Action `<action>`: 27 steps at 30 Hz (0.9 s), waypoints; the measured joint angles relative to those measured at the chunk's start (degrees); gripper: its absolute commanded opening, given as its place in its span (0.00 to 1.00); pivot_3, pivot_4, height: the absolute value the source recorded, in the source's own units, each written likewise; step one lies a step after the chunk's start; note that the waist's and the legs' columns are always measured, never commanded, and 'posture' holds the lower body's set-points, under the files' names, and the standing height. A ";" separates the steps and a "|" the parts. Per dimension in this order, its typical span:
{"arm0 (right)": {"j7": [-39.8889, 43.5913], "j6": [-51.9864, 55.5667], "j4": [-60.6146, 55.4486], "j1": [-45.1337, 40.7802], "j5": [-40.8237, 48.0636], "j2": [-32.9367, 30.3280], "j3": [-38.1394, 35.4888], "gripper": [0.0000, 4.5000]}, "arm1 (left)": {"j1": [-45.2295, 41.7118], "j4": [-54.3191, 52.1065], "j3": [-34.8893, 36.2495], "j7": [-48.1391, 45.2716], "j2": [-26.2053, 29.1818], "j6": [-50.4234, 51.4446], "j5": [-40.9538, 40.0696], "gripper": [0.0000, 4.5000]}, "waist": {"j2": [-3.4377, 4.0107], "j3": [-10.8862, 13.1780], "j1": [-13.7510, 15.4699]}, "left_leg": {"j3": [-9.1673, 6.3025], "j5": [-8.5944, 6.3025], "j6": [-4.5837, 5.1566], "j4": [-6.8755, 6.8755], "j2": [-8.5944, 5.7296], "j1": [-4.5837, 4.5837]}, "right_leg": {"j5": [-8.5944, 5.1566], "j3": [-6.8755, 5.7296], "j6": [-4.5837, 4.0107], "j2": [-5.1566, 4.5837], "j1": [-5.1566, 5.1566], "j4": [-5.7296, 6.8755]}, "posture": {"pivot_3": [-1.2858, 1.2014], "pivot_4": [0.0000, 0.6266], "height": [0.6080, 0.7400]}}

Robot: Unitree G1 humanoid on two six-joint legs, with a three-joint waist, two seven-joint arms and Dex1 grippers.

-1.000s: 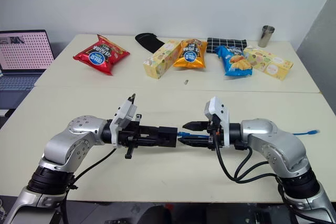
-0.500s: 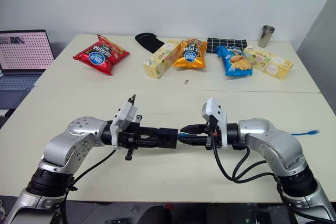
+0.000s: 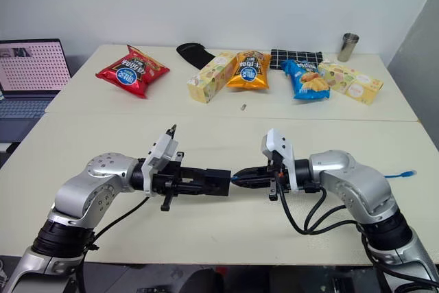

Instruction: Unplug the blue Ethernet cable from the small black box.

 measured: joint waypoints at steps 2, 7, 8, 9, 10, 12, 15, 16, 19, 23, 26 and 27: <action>0.93 0.00 0.81 -0.03 0.00 -0.66 0.08 0.01 | 0.46 0.07 -0.04 -0.27 0.42 -1.71 0.89 0.17 | 0.00 0.00 0.00 | 0.00 0.00 0.00 0.00 0.00 0.00 | 0.00 0.00 0.00 0.00 0.00 0.00 | 0.52 0.24 1.00; 0.91 -1.77 6.29 2.41 -3.32 -5.48 -3.25 0.01 | 4.41 4.64 1.02 -0.22 2.13 -4.59 3.42 0.17 | -0.01 0.01 0.05 | 0.01 -0.01 0.01 -0.01 0.00 -0.01 | 0.00 0.00 0.00 -0.01 -0.01 -0.02 | 0.52 0.24 1.00; 0.56 -2.42 6.73 3.11 -3.94 -5.36 -3.69 0.01 | 4.71 4.92 1.46 0.18 2.13 -4.65 3.52 0.17 | -0.01 0.01 0.03 | 0.00 -0.01 0.02 -0.01 0.02 -0.01 | 0.00 -0.01 0.00 0.00 -0.02 -0.01 | 0.52 0.24 1.00; -0.90 -3.67 8.09 3.54 -4.87 -4.43 -4.29 0.01 | 4.87 5.03 2.37 0.97 2.14 -4.73 3.59 0.17 | -0.01 0.01 0.01 | 0.02 -0.01 0.02 -0.01 0.02 -0.01 | 0.00 0.01 0.00 0.00 -0.03 -0.01 | 0.52 0.24 1.00; -1.91 -4.35 8.63 3.54 -5.47 -3.75 -4.57 0.01 | 4.88 5.06 2.67 1.22 2.14 -4.73 3.59 0.17 | -0.01 0.01 0.00 | 0.02 -0.01 0.02 -0.02 0.02 -0.01 | 0.00 0.01 0.00 0.00 -0.02 -0.01 | 0.52 0.24 1.00; -10.05 -8.91 13.15 2.07 -10.98 0.81 -5.58 0.01 | 4.96 5.17 4.10 3.06 2.01 -4.74 3.65 0.17 | -0.01 0.01 -0.10 | 0.05 -0.01 0.02 0.00 0.02 0.00 | 0.00 0.03 0.00 0.00 -0.04 0.06 | 0.52 0.24 1.00; -18.79 -14.43 18.94 -0.74 -19.65 2.92 -5.04 0.01 | 5.06 5.23 4.62 4.60 1.57 -4.73 3.78 0.17 | 0.04 0.04 -0.03 | 0.07 0.00 -0.01 -0.03 0.00 -0.02 | 0.00 0.03 0.00 -0.01 -0.12 0.10 | 0.52 0.24 1.00; -21.35 -15.82 20.60 -1.56 -22.08 3.61 -5.01 0.17 | 5.06 5.28 4.67 5.02 1.48 -4.73 3.89 0.17 | 0.04 0.04 0.02 | 0.06 0.01 -0.02 -0.03 0.01 -0.04 | 0.00 0.02 0.00 -0.01 -0.13 0.10 | 0.52 0.24 1.00; -24.05 -18.18 23.01 -2.10 -25.46 4.76 -4.83 0.32 | 4.88 5.52 4.71 7.09 0.26 -4.96 4.61 0.17 | 0.04 0.04 0.04 | 0.09 0.01 -0.02 -0.04 0.00 -0.06 | 0.00 0.04 0.00 -0.01 -0.13 0.09 | 0.52 0.24 1.00; -22.67 -18.92 22.47 -1.90 -26.40 4.64 -4.78 0.53 | 3.71 7.39 4.84 11.54 -2.05 -6.63 6.53 0.17 | 0.04 0.04 -0.05 | 0.09 0.01 -0.02 -0.03 0.02 -0.05 | 0.00 0.04 0.00 0.00 -0.14 0.10 | 0.52 0.24 1.00; -19.82 -18.54 19.39 -1.45 -26.16 3.67 -4.79 0.67 | 2.76 10.43 5.63 15.33 -4.09 -8.87 8.35 0.17 | 0.05 0.04 -0.04 | 0.09 0.01 -0.01 -0.02 0.02 -0.05 | 0.00 0.03 0.00 0.00 -0.14 0.11 | 0.52 0.24 1.00; -17.85 -17.92 17.87 -1.21 -24.84 2.77 -4.86 0.72 | 2.06 12.22 6.12 17.86 -5.33 -10.63 9.76 0.17 | 0.05 0.04 0.03 | 0.10 0.01 -0.01 -0.02 0.00 -0.05 | 0.00 0.04 0.00 -0.01 -0.14 0.11 | 0.52 0.24 1.00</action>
